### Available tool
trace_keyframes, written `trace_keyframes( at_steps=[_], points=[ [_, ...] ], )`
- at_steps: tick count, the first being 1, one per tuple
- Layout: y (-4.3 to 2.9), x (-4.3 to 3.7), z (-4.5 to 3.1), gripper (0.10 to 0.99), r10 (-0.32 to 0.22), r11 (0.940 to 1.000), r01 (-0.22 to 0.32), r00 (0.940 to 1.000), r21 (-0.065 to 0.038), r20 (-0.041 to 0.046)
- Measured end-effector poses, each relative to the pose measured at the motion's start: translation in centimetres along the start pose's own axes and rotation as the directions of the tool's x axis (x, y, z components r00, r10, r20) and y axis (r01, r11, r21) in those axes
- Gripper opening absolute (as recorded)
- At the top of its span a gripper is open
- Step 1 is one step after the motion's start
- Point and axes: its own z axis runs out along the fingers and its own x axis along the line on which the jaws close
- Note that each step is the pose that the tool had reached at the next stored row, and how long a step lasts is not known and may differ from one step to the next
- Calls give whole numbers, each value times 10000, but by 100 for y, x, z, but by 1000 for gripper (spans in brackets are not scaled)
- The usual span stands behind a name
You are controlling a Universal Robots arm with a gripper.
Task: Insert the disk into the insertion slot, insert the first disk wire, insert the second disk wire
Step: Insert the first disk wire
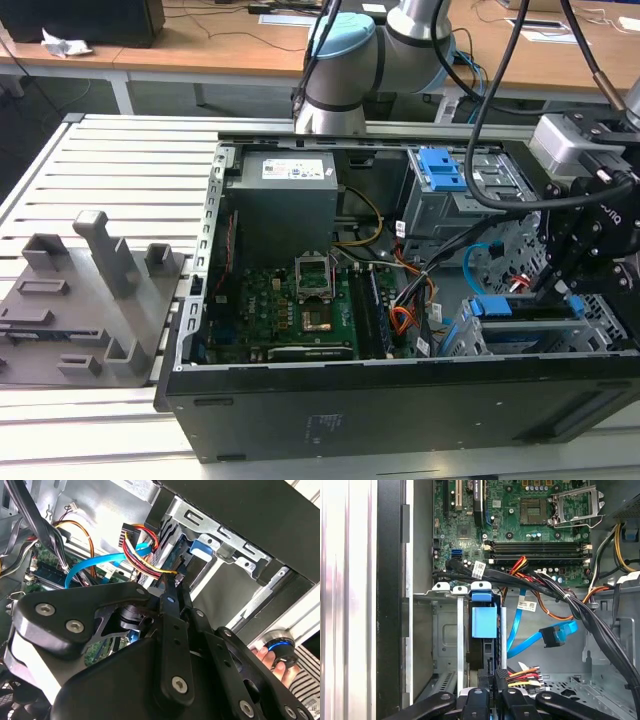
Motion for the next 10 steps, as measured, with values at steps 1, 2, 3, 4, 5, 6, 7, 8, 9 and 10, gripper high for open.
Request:
trace_keyframes(
  at_steps=[1,2,3,4,5,6,7,8,9,10],
  points=[
    [0,1,-3,165,-2,10000,2,10000,0,34],
    [0,0,-5,165,-4,10000,4,10000,0,76],
    [1,0,-11,165,-4,10000,4,10000,0,80],
    [1,1,-18,165,-3,10000,3,10000,0,82],
    [2,2,-34,165,-3,10000,3,10000,0,76],
    [2,2,-42,165,-3,10000,3,10000,0,75],
    [2,2,-49,165,-3,10000,3,10000,0,76],
    [2,2,-49,165,-4,10000,4,10000,0,83],
    [2,2,-48,165,-4,10000,4,10000,0,93],
    [2,2,-43,165,-3,10000,3,10000,-1,98]
  ],
)
